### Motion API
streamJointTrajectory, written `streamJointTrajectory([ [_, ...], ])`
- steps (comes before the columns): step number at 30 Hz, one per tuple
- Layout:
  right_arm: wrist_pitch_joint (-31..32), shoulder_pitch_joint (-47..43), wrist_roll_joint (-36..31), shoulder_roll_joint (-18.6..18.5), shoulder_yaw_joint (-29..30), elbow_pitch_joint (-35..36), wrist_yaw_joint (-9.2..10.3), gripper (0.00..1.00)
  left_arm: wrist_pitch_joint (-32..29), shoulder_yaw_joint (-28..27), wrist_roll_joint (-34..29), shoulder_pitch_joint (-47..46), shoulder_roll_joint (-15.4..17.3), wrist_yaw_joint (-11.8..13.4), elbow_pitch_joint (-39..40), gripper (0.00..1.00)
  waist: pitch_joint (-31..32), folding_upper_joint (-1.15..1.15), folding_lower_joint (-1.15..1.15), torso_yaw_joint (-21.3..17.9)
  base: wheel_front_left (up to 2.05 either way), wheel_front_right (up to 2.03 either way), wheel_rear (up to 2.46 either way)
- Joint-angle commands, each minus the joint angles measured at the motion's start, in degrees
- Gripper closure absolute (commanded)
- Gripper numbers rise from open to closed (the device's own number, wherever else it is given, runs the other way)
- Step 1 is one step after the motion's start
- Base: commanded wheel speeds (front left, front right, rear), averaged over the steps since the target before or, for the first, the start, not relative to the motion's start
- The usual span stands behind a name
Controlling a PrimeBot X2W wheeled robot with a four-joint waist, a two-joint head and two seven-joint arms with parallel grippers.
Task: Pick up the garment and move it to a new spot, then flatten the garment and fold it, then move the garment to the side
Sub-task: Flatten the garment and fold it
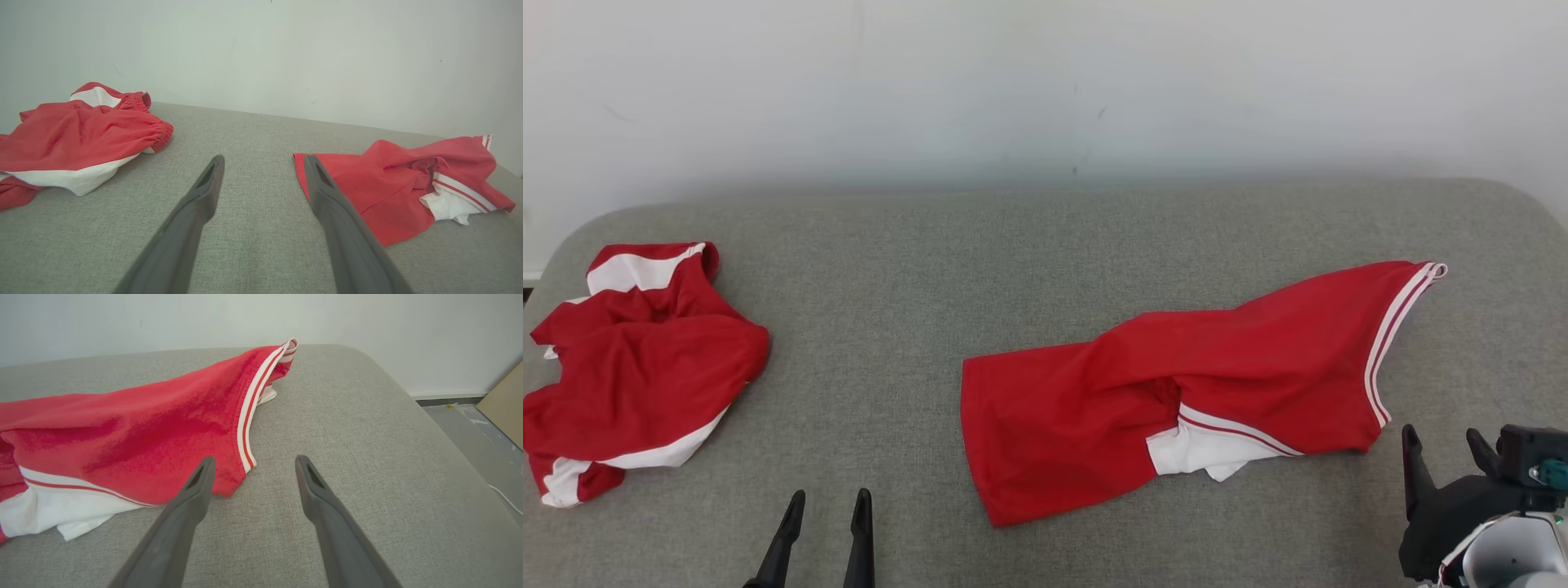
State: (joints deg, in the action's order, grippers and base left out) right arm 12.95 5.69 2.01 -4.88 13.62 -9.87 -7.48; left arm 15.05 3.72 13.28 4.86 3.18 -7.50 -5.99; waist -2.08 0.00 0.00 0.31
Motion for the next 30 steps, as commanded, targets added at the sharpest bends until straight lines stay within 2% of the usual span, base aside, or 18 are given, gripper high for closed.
streamJointTrajectory([
  [1, 1.48, 1.51, -1.21, 0.09, 0.64, -1.5, -0.03, 0.0, 0.19, 0.12, -0.3, 0.13, -0.1, 0.05, 0.33, 0.0, -0.6, 0.0, 0.0, 0.19, 0.0, 0.0, 0.0],
  [9, 9.2, 9.36, -2.07, -0.08, 3.44, -10.89, -0.03, 0.0, 0.19, 0.81, -0.3, -1.83, 0.23, 0.05, 0.41, 0.0, -3.9, 0.0, 0.0, 2.12, 0.0, 0.0, 0.0],
  [20, 13.27, 14.25, -4.61, 0.16, 8.6, -18.52, -0.03, 0.0, 0.19, 2.32, 0.24, -3.47, 0.55, 0.05, -0.21, 0.0, -6.25, 0.0, 0.0, 5.72, 0.0, 0.0, 0.0],
  [27, 13.97, 14.06, -3.61, 1.64, 8.29, -20.98, -0.11, 0.0, 0.19, 2.45, 0.37, -3.23, 0.83, 0.05, -0.12, 0.0, -6.46, 0.0, 0.0, 6.86, 0.0, 0.0, 0.0],
  [28, 14.04, 14.09, -3.47, 1.79, 8.02, -21.17, -0.12, 0.16, 0.19, 2.4, 0.4, -3.19, 0.92, 0.05, -0.08, 0.0, -6.45, 0.0, 0.0, 6.9, 0.0, 0.0, 0.0],
  [30, 13.39, 13.97, -3.37, 2.02, 7.38, -21.0, -0.12, 1.0, 0.19, 2.41, 0.41, -3.17, 0.98, 0.05, -0.12, 0.0, -6.31, 0.0, 0.0, 7.0, 0.0, 0.0, 0.0],
])
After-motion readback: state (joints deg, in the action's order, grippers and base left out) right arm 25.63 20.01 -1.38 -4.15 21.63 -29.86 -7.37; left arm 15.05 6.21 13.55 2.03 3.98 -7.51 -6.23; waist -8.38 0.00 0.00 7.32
